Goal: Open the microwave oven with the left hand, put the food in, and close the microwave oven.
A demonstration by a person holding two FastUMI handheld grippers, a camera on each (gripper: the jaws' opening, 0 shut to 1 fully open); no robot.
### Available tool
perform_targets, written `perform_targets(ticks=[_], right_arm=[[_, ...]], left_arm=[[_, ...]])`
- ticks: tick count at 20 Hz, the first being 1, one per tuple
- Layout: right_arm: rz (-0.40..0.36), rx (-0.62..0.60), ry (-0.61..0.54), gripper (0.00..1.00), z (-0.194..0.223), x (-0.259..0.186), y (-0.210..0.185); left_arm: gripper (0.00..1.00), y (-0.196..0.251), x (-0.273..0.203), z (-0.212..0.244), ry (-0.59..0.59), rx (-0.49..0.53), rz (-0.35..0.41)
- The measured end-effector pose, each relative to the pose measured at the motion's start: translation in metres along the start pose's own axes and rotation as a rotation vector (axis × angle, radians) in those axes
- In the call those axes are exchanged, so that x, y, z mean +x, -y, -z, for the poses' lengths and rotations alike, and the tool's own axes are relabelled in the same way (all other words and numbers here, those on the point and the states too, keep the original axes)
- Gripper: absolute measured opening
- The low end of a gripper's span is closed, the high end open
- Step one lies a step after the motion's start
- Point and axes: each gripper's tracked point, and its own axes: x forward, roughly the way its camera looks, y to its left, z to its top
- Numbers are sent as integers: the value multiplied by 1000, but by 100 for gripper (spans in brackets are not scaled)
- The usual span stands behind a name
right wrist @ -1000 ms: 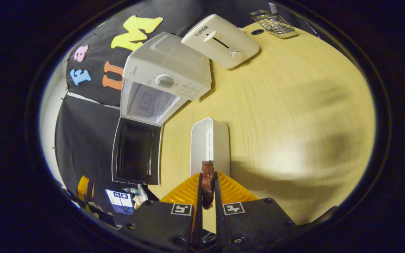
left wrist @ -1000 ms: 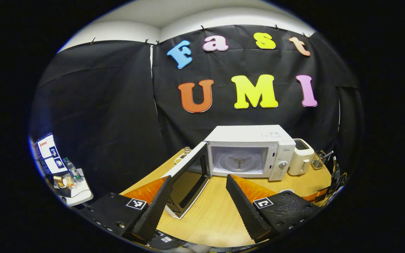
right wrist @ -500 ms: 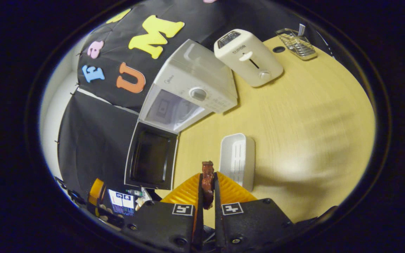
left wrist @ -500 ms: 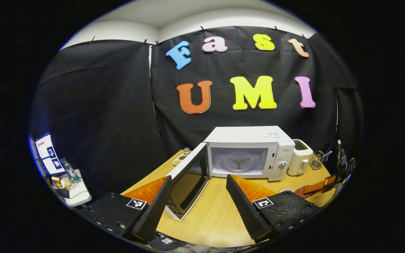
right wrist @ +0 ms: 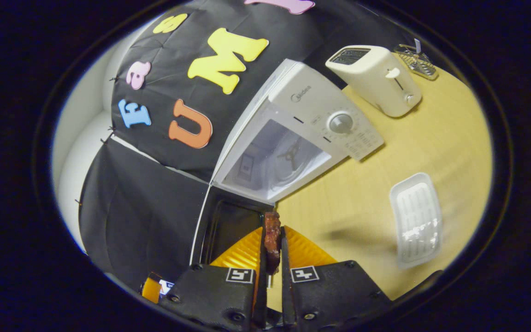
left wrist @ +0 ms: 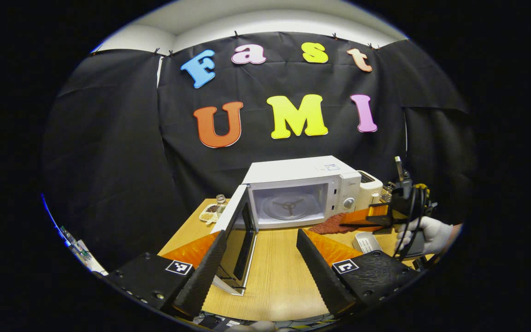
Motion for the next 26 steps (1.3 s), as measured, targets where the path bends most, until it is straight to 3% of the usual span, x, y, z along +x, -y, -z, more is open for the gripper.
perform_targets(ticks=[4,9,15,23,26], right_arm=[[-11,23,163,16,1,72,-26],[-22,175,341,16,-15,154,-28],[17,272,539,16,-49,205,-4],[131,235,606,16,-72,255,37],[140,216,617,16,-70,259,36]], left_arm=[[94,-19,7,13,-21,2,67],[94,-41,21,31,-19,17,91],[95,-69,27,55,-41,-12,83],[95,-86,27,60,-35,-25,75],[94,-85,27,63,-39,-28,77]])
